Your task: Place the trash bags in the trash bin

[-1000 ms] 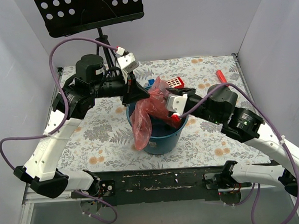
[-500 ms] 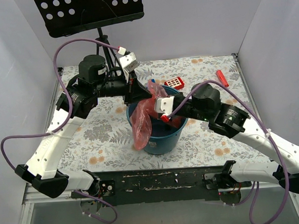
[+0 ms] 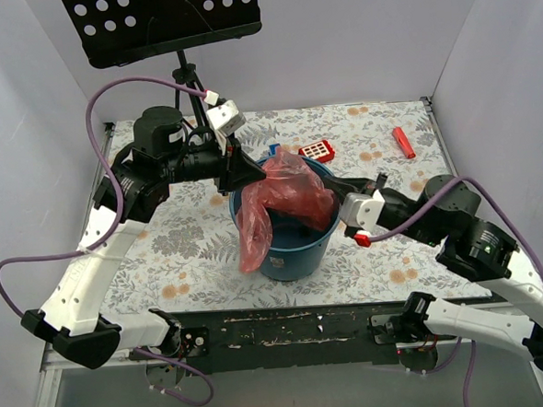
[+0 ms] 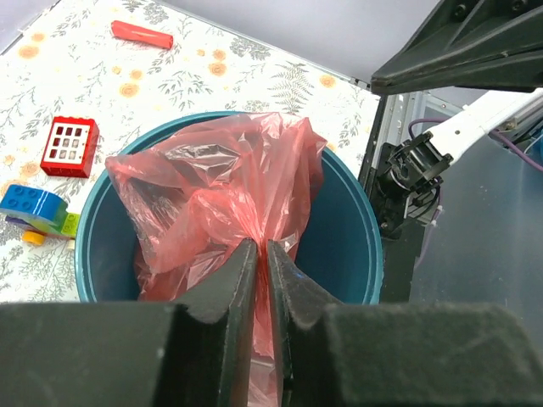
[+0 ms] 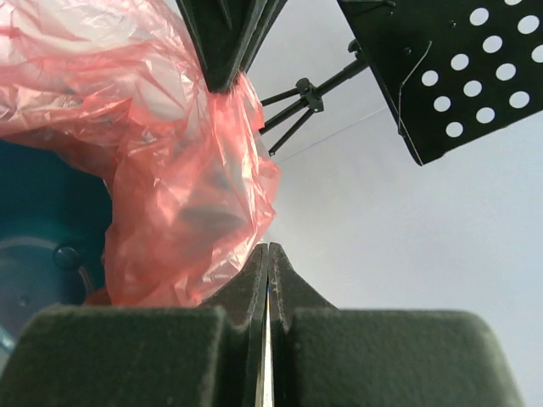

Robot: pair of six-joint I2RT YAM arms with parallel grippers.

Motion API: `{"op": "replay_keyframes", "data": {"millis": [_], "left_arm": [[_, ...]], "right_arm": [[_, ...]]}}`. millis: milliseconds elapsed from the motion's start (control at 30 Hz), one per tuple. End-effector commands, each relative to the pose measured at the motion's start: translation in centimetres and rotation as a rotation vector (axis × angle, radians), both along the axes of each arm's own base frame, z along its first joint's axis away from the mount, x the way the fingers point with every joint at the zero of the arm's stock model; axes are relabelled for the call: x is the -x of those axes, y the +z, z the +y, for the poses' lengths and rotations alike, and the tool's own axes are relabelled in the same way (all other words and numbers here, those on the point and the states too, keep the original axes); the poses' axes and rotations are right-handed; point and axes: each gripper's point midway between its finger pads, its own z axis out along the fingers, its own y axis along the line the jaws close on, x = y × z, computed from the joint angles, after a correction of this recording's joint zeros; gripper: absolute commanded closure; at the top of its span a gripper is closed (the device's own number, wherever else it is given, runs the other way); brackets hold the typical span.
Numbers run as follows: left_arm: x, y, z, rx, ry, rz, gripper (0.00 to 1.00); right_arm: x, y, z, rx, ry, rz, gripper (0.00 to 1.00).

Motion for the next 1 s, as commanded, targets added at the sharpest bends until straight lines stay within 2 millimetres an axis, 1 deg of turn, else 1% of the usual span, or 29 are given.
{"op": "replay_keyframes", "data": {"millis": [0,67,100,133,167,200,233,300,333,400,500,600,667,700,767,833,933,967], "left_arm": [[0.3,0.5,0.7,-0.001,0.018,-0.029,0.89],[0.4,0.5,0.7,0.001,0.011,-0.025,0.83],[0.3,0.7,0.7,0.004,0.011,-0.028,0.76],[0.4,0.8,0.6,0.009,0.009,-0.032,0.67],[0.3,1.0,0.5,0.009,0.008,-0.030,0.59],[0.3,1.0,0.5,0.009,0.003,-0.028,0.54],[0.4,1.0,0.4,0.006,-0.003,-0.022,0.50],[0.5,0.9,0.3,-0.002,-0.018,-0.009,0.44],[0.5,1.0,0.3,0.000,-0.017,-0.008,0.43],[0.4,0.8,0.4,-0.010,-0.007,0.003,0.41],[0.2,0.7,1.1,-0.032,0.031,-0.017,0.40],[0.4,1.0,1.8,-0.048,0.053,-0.040,0.40],[0.7,1.0,2.1,-0.061,0.052,-0.039,0.40],[0.9,1.0,2.3,-0.064,0.055,-0.039,0.40],[1.1,1.0,2.6,-0.073,0.063,-0.039,0.41],[1.1,0.8,3.0,-0.086,0.079,-0.041,0.42],[0.9,1.1,3.9,-0.118,0.113,-0.073,0.46],[1.0,1.2,4.2,-0.129,0.120,-0.083,0.49]], "right_arm": [[0.3,-1.8,-1.1,0.053,-0.009,-0.014,0.99],[0.5,-2.2,-1.4,0.051,-0.012,-0.015,0.99],[0.6,-1.9,-1.4,0.037,-0.011,-0.006,0.99],[0.5,-1.6,-1.1,0.026,-0.006,0.007,0.99],[0.7,-0.6,-0.7,-0.003,0.012,0.016,0.87],[0.8,-0.1,0.0,-0.019,0.034,0.031,0.72],[1.0,0.0,0.9,-0.016,0.066,0.045,0.59],[0.9,-0.1,2.4,0.000,0.108,0.066,0.48],[0.7,-0.2,3.0,0.001,0.114,0.076,0.46],[0.5,-0.3,4.0,-0.002,0.135,0.090,0.44],[-0.2,-0.2,5.0,-0.019,0.132,0.095,0.44],[-1.1,-0.2,5.7,-0.030,0.112,0.099,0.44],[-1.5,-0.3,5.9,-0.032,0.097,0.101,0.49],[-1.7,-0.5,6.0,-0.027,0.089,0.105,0.56],[-2.1,-0.5,5.9,-0.027,0.067,0.105,0.81],[-2.3,-0.6,5.6,-0.009,0.054,0.092,0.98],[-2.3,-1.1,4.3,0.022,0.018,0.072,0.99],[-2.3,-1.6,3.6,0.036,0.000,0.068,0.99]]}}
